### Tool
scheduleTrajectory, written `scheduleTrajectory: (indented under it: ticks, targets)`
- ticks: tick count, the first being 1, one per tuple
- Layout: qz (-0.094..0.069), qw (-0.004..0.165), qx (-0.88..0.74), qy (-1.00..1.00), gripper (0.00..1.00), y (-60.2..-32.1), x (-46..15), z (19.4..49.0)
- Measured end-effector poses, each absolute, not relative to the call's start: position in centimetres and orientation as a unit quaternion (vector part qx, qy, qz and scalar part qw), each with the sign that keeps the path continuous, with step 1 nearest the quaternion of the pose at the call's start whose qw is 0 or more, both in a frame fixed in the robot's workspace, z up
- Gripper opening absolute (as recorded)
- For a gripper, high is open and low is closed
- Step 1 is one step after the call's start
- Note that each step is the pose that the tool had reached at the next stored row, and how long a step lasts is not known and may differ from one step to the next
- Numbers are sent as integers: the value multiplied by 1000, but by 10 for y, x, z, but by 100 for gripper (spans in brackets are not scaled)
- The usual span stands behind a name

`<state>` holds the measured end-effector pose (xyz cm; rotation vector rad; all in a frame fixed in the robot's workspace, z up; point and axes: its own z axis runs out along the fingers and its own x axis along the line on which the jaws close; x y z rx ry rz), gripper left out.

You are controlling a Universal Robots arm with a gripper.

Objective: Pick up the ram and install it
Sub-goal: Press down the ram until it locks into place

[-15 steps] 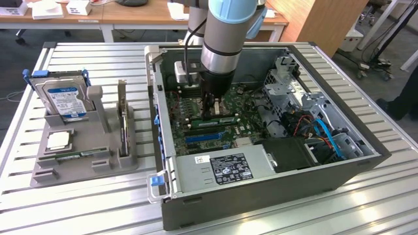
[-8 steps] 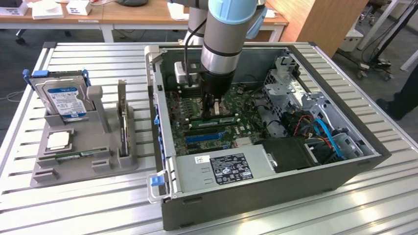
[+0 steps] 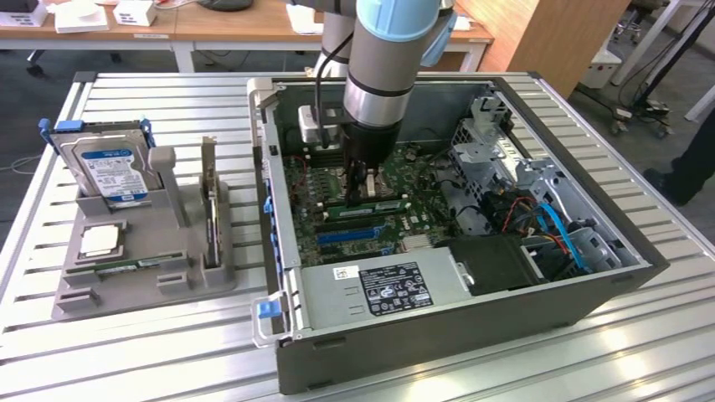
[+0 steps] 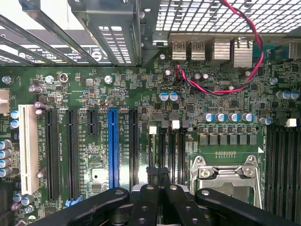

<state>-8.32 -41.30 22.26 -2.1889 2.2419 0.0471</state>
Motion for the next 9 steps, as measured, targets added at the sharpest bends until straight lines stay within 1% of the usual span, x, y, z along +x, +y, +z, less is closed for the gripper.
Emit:
scheduleTrajectory:
  ticks: [9]
  targets:
    - [15,4,-699,715,10,-413,-83,238]
